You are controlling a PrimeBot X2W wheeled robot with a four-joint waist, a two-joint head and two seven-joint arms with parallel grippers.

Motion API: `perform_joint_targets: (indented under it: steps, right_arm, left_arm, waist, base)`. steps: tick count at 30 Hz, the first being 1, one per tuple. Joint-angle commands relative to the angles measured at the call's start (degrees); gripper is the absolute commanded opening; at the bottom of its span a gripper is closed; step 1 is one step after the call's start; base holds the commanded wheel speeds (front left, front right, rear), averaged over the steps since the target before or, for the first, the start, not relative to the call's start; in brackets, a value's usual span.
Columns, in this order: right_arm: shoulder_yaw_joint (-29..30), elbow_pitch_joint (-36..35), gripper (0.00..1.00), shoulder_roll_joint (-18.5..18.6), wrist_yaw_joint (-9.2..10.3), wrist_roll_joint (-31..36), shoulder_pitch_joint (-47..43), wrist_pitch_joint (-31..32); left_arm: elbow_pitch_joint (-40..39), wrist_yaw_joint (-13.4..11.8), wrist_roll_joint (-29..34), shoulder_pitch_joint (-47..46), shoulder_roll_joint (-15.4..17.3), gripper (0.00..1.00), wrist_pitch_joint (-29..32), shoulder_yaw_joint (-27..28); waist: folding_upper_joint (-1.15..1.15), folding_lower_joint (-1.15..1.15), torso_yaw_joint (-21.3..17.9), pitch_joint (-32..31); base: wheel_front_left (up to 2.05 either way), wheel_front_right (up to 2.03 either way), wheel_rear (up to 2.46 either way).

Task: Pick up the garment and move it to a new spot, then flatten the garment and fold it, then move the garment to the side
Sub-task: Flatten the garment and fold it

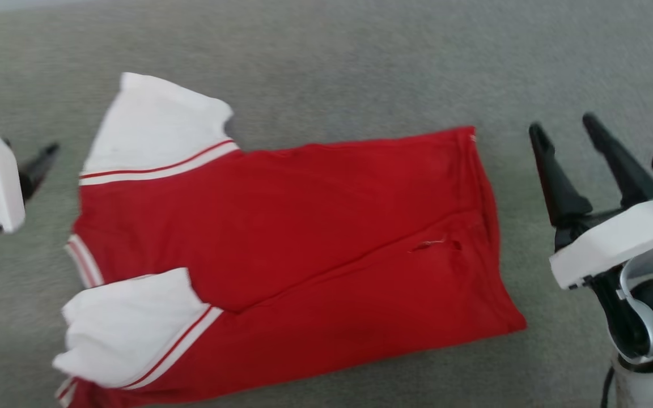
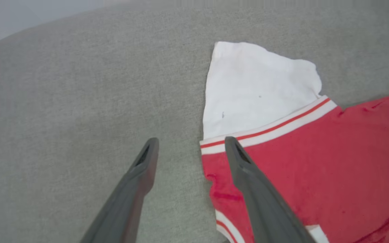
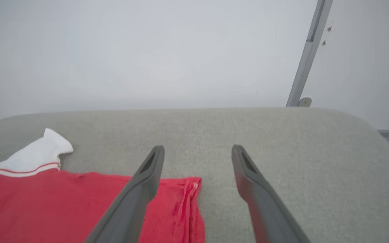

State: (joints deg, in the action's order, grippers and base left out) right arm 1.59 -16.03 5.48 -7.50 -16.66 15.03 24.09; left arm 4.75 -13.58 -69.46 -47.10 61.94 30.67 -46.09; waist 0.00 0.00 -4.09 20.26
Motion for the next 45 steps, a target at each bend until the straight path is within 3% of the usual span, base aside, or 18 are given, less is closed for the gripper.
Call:
perform_joint_targets:
  steps: [1, 5, 6, 14, 20, 26, 29, 30, 31, 39, 45]
  right_arm:
    - [-0.10, 0.12, 1.00, -1.03, 0.02, 1.08, 1.06, -3.79]
    - [-0.32, 0.17, 1.00, -1.83, 0.02, 2.29, 1.68, -8.02]
    - [-0.68, 0.29, 1.00, -2.25, 0.02, 2.54, 1.82, -9.68]
    - [-2.08, 1.10, 1.00, -2.63, 0.02, 1.85, 0.80, -12.16]
    - [-3.07, 2.13, 1.00, -2.61, 0.02, 0.26, 0.21, -12.27]
    - [-5.33, 3.18, 1.00, -2.60, 0.02, 0.97, 0.85, -9.15]
    - [-5.91, 3.95, 1.00, -2.59, 0.02, 0.81, 1.95, -7.56]
    - [-6.22, 4.29, 1.00, -2.61, 0.02, 1.09, 2.48, -6.77]
    - [-6.50, 4.69, 1.00, -2.61, 0.02, 1.03, 2.99, -5.87]
    - [-9.64, 12.81, 1.00, -2.08, 0.02, 0.71, 14.28, 5.36]
    - [-12.17, 22.47, 1.00, 1.36, 0.03, 1.08, 22.67, 16.42]
  left_arm:
    - [2.65, 1.84, 1.59, -2.96, -1.32, 1.00, 0.74, -0.07]
    - [7.13, 4.49, 3.11, -7.09, -3.21, 1.00, 2.00, -0.41]
    - [10.21, 6.23, 4.24, -9.63, -4.63, 1.00, 2.73, -0.76]
    - [20.93, 10.70, 6.84, -16.45, -8.64, 1.00, 4.55, -2.06]
    - [28.92, 12.51, 7.45, -19.96, -12.00, 1.00, 6.67, -3.13]
    - [35.89, 12.65, 6.61, -20.04, -15.30, 1.00, 9.84, -4.72]
    - [38.49, 11.94, 5.88, -19.00, -17.34, 1.00, 14.44, -6.18]
    - [39.03, 11.70, 5.50, -18.79, -17.89, 0.42, 15.79, -6.47]
    - [39.20, 11.93, 5.36, -19.00, -18.48, 0.00, 16.43, -6.67]
    - [39.39, 14.08, 6.67, -24.21, -22.05, 0.00, 12.31, -5.80]
    - [40.88, 15.27, 7.53, -26.55, -24.95, 0.00, 10.84, -6.15]
  waist:
    - [0.00, 0.00, -2.84, 2.72]
    - [0.00, 0.00, -4.32, 4.20]
    - [0.00, 0.00, -5.11, 5.09]
    - [0.00, 0.00, -7.73, 7.58]
    - [0.00, 0.00, -9.09, 9.04]
    - [0.00, 0.00, -9.55, 9.66]
    - [0.00, 0.00, -9.24, 9.69]
    - [0.00, 0.00, -9.03, 9.72]
    - [0.00, 0.00, -8.86, 9.75]
    - [0.00, 0.00, -6.55, 10.44]
    - [0.00, 0.00, -4.09, 10.52]
  base:
    - [0.00, 0.00, 0.00]
    - [0.00, 0.00, 0.00]
    - [0.00, 0.00, 0.00]
    - [0.00, 0.00, 0.00]
    - [0.00, 0.00, 0.00]
    - [0.00, 0.00, 0.00]
    - [0.00, 0.00, 0.00]
    - [0.00, 0.00, 0.00]
    - [0.00, 0.00, 0.00]
    - [0.00, 0.00, 0.00]
    - [0.00, 0.00, 0.00]
